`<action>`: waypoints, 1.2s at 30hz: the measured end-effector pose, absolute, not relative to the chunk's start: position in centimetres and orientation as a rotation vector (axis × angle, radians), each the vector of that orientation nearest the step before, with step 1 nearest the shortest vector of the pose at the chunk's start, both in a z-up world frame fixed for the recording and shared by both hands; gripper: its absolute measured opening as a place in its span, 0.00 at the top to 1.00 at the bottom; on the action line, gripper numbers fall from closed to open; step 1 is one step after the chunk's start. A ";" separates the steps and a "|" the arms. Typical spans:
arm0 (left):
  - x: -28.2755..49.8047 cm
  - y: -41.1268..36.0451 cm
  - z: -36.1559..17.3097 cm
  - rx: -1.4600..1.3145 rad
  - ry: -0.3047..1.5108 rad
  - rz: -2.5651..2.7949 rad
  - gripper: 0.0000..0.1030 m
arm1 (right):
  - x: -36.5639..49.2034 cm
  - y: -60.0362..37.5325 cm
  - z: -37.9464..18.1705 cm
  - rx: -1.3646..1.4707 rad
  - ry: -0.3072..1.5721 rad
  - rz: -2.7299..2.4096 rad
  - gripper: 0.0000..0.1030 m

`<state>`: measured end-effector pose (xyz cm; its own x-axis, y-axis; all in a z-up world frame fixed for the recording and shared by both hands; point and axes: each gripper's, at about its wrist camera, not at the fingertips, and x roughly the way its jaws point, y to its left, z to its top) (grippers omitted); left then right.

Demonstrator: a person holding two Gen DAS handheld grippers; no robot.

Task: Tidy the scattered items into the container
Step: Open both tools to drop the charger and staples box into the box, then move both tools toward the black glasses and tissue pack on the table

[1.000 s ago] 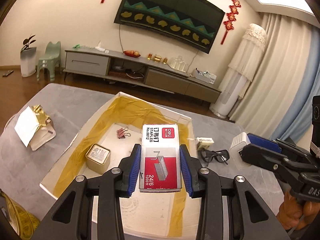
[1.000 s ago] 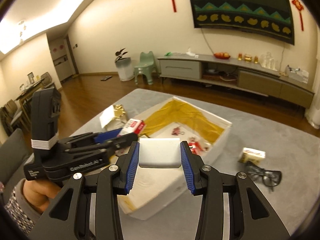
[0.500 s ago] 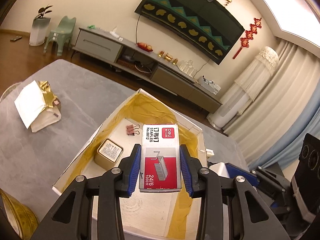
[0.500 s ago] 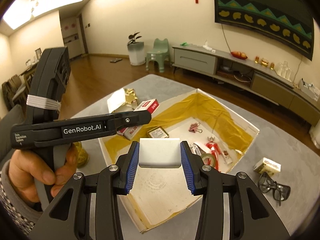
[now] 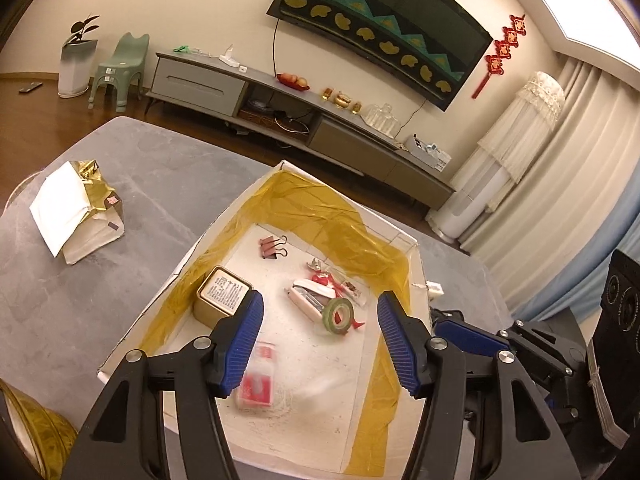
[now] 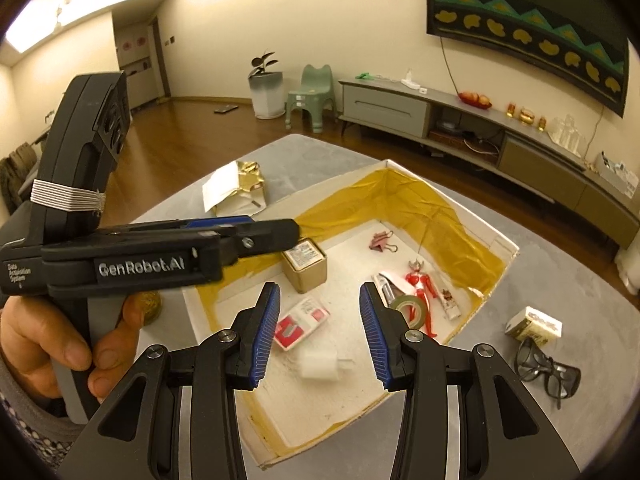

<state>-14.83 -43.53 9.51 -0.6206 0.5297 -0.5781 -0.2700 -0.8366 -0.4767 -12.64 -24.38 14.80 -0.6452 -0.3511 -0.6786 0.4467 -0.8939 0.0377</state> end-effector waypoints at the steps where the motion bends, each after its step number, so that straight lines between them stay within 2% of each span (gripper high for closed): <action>1: -14.8 -43.7 9.5 -1.025 -0.487 2.437 0.41 | -12.5 -24.1 14.9 0.992 0.177 -2.499 0.57; 12: -14.7 -43.6 10.0 -1.033 -0.456 2.465 0.41 | -10.0 -21.7 13.7 0.996 0.114 -2.458 0.57; 24: -12.9 -40.1 12.4 -0.996 -0.328 2.483 0.41 | -8.9 -20.6 14.3 0.967 0.051 -2.439 0.57; 36: -11.4 -34.4 13.7 -0.977 -0.188 2.469 0.41 | -7.1 -13.5 16.2 0.947 -0.079 -2.510 0.57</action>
